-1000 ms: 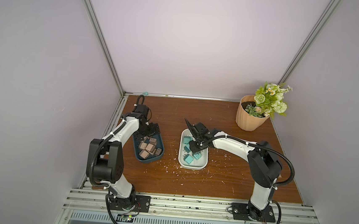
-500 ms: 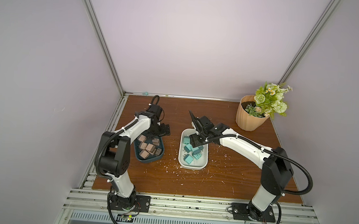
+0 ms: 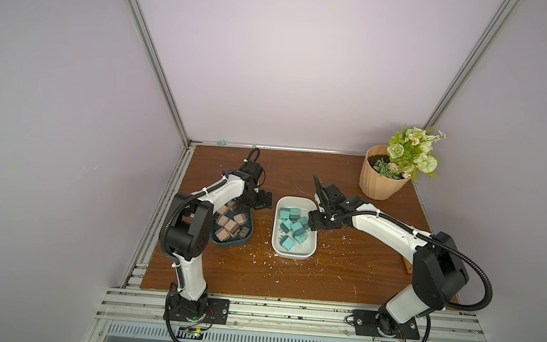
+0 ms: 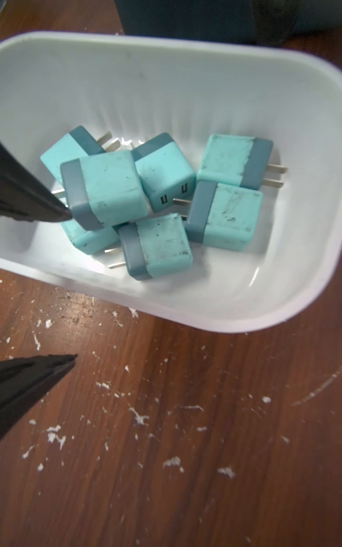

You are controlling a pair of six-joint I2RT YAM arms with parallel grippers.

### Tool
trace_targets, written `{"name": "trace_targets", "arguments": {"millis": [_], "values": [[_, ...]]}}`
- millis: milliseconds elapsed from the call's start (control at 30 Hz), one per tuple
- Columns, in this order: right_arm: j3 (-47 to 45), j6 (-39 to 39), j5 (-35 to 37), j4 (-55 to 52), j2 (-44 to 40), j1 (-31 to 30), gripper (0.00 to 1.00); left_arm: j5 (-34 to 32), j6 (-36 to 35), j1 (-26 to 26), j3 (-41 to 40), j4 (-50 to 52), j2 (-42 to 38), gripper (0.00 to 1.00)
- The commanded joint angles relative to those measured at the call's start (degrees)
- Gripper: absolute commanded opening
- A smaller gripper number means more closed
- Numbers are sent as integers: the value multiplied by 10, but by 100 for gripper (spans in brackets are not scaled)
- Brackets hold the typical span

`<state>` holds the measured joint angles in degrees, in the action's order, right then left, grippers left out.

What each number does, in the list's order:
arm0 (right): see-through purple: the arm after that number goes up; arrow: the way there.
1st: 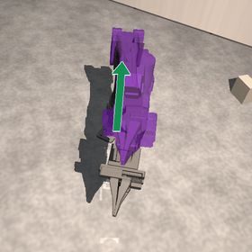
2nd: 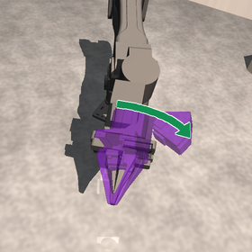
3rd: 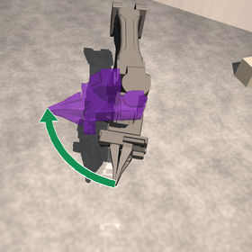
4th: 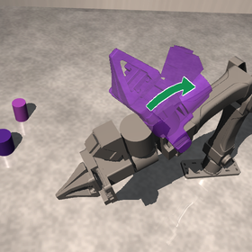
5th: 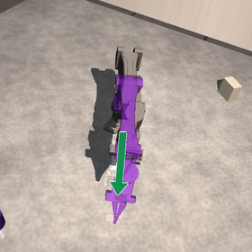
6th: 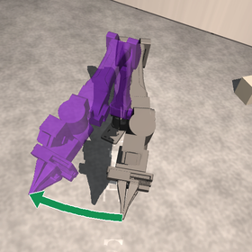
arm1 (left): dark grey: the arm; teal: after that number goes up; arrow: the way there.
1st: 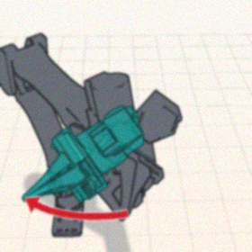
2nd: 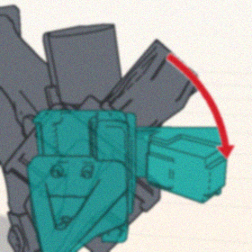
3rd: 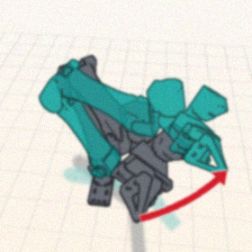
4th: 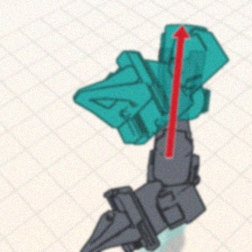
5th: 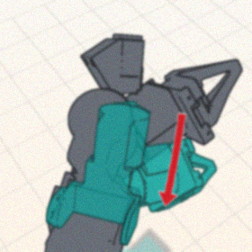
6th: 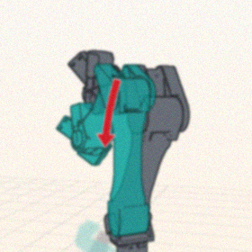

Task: Place the plugs by color into the storage box
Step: Move the storage box to the center of the board, then adjust the storage box at the center of the board.

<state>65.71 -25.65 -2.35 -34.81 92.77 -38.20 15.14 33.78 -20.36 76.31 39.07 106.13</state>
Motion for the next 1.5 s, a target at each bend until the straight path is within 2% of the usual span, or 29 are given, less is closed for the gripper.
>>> {"name": "trace_targets", "arguments": {"millis": [0, 267, 533, 667, 900, 1033, 1167, 1300, 1467], "values": [[-9, -16, -49, 45, -15, -4, 71, 22, 26, -29, 25, -20, 15, 100], [-1, -10, -77, 68, 10, -4, 66, 61, 75, -75, 80, -48, 37, 100], [7, -11, -71, 69, 24, -4, 66, 78, 101, -66, 117, -55, 21, 100], [11, -12, -76, 74, 30, -1, 66, 65, 82, -27, 117, -22, -4, 100], [37, -7, -82, 70, 50, 0, 66, 12, -9, 109, 90, 46, -76, 100], [51, 1, -87, 64, 63, -1, 67, 13, -47, 174, 22, 51, -103, 100], [57, 6, -91, 60, 72, 0, 67, 0, -72, 187, -18, 40, -109, 100], [60, 10, -93, 54, 77, 0, 67, 49, -50, 185, -77, -17, -114, 100], [70, 15, -93, 48, 85, 3, 68, 63, -17, 159, -122, -51, -128, 100]]}}
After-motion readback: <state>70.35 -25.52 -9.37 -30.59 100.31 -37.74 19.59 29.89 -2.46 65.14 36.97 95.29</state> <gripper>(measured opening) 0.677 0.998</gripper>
